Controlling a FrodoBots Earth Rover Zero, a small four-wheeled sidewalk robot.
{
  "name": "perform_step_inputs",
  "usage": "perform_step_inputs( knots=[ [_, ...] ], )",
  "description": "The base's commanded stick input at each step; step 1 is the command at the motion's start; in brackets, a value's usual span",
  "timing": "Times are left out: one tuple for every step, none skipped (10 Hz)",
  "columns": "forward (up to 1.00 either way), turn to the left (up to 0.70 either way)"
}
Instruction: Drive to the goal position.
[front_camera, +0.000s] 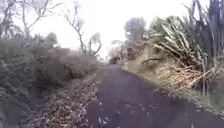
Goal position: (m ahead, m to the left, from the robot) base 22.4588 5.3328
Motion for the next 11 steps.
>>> perform_step_inputs(
  knots=[
    [0.85,-0.14],
    [0.85,-0.34],
    [0.85,-0.34],
    [0.85,-0.33],
    [0.85,-0.32],
    [0.85,-0.1],
    [0.85,0.0],
    [0.85,0.0],
    [0.85,0.0],
    [0.85,0.0],
    [0.85,0.0]
  ],
)
